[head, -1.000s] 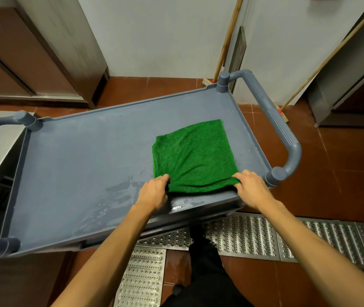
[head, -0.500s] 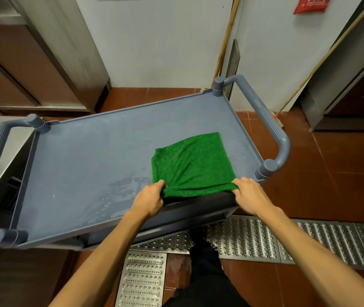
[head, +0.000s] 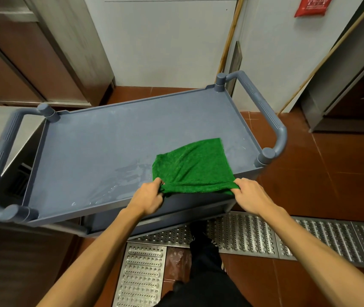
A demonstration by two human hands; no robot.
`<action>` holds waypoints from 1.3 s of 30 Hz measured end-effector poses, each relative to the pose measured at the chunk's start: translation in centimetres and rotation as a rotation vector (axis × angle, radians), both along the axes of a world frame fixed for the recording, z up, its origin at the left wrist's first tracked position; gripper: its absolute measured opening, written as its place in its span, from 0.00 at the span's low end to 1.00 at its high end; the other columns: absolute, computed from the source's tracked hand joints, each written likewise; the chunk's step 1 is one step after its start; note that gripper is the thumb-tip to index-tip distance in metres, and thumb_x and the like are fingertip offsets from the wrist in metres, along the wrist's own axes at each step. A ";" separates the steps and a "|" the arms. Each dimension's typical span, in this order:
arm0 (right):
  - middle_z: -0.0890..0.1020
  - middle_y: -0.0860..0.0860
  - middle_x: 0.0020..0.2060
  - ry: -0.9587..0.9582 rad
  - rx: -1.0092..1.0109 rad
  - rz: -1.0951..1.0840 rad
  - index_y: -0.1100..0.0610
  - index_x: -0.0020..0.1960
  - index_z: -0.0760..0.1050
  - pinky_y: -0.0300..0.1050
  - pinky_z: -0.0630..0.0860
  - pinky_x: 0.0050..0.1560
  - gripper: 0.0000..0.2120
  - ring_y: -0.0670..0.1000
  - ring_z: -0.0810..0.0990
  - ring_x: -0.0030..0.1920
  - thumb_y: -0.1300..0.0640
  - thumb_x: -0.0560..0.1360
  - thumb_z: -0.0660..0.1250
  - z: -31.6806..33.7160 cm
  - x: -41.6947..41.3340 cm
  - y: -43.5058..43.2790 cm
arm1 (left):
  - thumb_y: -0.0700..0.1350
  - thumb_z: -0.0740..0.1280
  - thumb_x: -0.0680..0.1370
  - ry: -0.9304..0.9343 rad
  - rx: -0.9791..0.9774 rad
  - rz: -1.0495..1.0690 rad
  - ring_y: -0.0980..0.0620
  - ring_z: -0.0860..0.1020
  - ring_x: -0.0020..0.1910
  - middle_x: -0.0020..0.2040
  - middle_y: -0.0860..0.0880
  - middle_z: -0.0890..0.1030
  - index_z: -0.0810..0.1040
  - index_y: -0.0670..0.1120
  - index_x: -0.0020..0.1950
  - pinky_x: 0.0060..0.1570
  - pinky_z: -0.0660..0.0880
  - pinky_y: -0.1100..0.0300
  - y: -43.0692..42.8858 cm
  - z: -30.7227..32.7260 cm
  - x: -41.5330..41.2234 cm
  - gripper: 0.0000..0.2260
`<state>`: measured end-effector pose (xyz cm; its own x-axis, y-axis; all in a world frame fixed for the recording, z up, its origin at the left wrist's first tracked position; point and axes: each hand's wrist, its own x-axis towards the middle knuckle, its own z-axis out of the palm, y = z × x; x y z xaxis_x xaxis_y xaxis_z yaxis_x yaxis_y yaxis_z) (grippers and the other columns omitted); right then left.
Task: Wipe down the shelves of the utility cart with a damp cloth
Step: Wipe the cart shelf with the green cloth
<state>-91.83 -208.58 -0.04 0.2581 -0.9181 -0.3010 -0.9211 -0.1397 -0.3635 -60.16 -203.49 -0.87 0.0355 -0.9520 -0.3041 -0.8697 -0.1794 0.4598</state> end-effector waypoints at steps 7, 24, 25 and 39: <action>0.80 0.55 0.44 -0.077 0.013 0.012 0.54 0.44 0.72 0.48 0.68 0.39 0.09 0.58 0.77 0.43 0.51 0.80 0.60 1.1 0.5 1.7 | 0.42 0.62 0.80 0.079 0.053 0.017 0.38 0.78 0.48 0.48 0.38 0.82 0.73 0.40 0.54 0.48 0.75 0.48 2.0 0.4 1.3 0.07; 0.73 0.51 0.42 -0.166 -0.181 0.121 0.57 0.54 0.76 0.47 0.66 0.42 0.08 0.58 0.76 0.47 0.56 0.81 0.60 4.0 7.1 -0.8 | 0.55 0.59 0.76 0.071 -0.100 0.172 0.43 0.74 0.36 0.31 0.47 0.75 0.69 0.45 0.38 0.37 0.69 0.51 3.2 4.8 7.3 0.14; 0.74 0.52 0.43 -0.169 -0.185 0.118 0.57 0.55 0.76 0.48 0.67 0.43 0.08 0.58 0.76 0.48 0.56 0.81 0.60 4.1 7.4 -1.4 | 0.52 0.61 0.78 0.065 -0.109 0.179 0.41 0.75 0.37 0.32 0.45 0.76 0.70 0.44 0.40 0.38 0.71 0.49 2.8 4.7 7.4 0.14; 0.79 0.55 0.58 -0.281 -0.029 -0.134 0.55 0.62 0.75 0.49 0.76 0.55 0.15 0.56 0.79 0.54 0.65 0.77 0.65 0.7 9.9 -10.7 | 0.44 0.66 0.79 0.066 -0.024 0.297 0.41 0.80 0.57 0.56 0.42 0.82 0.76 0.44 0.62 0.57 0.77 0.47 -6.3 1.7 8.1 0.12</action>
